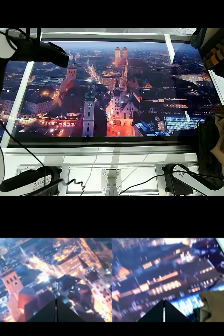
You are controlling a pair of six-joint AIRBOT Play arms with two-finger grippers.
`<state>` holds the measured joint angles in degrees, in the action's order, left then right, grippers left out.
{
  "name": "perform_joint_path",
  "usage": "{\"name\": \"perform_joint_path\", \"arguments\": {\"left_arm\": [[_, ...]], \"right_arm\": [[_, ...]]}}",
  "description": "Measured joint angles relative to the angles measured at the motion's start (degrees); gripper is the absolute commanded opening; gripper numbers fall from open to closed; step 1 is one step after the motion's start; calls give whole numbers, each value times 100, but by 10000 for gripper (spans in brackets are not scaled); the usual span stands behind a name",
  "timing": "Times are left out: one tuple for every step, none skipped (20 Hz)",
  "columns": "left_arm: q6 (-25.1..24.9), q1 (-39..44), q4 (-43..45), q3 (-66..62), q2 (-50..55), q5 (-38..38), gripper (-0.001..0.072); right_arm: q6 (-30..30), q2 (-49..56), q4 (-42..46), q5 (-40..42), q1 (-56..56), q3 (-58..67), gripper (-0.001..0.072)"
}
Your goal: Fold the clothes and pants, and hang the long-sleeved shirts on hangers.
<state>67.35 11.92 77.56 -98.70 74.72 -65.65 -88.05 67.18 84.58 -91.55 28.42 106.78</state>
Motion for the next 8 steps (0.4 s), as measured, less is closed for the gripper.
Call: {"name": "perform_joint_path", "arguments": {"left_arm": [[0,0,0,0,26,0,16],[0,0,-2,0,44,0,16],[2,0,0,0,61,0,16],[0,0,0,0,70,0,17],[0,0,0,0,79,0,17],[0,0,0,0,90,0,16],[2,0,0,0,98,0,16],[0,0,0,0,107,0,17]], "right_arm": [[17,0,184,-68,-136,-146,18],[28,0,330,-181,-240,-304,18],[33,0,431,-275,-310,-431,17],[11,0,448,-367,-367,-544,17],[-96,0,385,-420,-409,-629,17],[-214,0,275,-439,-435,-682,18],[-326,0,168,-435,-450,-723,18],[-428,0,42,-431,-472,-754,18]]}}
